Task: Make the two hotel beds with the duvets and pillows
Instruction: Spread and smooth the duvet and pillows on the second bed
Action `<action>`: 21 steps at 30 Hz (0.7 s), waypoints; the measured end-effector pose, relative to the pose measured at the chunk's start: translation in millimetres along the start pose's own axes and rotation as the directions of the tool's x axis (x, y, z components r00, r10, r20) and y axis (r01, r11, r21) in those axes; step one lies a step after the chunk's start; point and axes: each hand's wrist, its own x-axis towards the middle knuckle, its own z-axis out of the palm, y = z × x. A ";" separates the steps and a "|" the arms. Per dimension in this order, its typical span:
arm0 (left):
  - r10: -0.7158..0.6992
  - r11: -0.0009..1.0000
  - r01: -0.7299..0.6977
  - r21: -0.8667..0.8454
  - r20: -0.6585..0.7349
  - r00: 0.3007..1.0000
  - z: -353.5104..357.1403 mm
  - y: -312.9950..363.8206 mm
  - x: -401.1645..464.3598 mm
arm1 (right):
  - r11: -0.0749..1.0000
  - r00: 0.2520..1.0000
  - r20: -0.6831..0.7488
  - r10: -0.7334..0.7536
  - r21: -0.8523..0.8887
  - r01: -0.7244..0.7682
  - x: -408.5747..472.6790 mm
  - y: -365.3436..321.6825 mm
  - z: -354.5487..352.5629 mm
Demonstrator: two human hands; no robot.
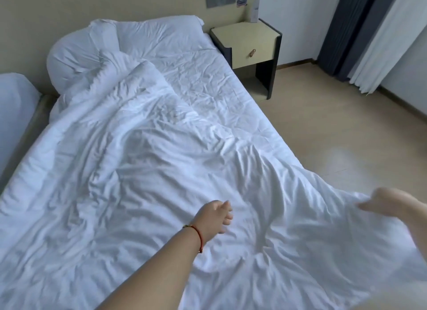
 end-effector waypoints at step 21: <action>0.176 0.878 0.100 0.468 -0.510 0.842 -78.7 -69.2 76.2 | 0.754 0.976 -0.116 -0.184 0.621 0.216 72.8 -271.6 -26.6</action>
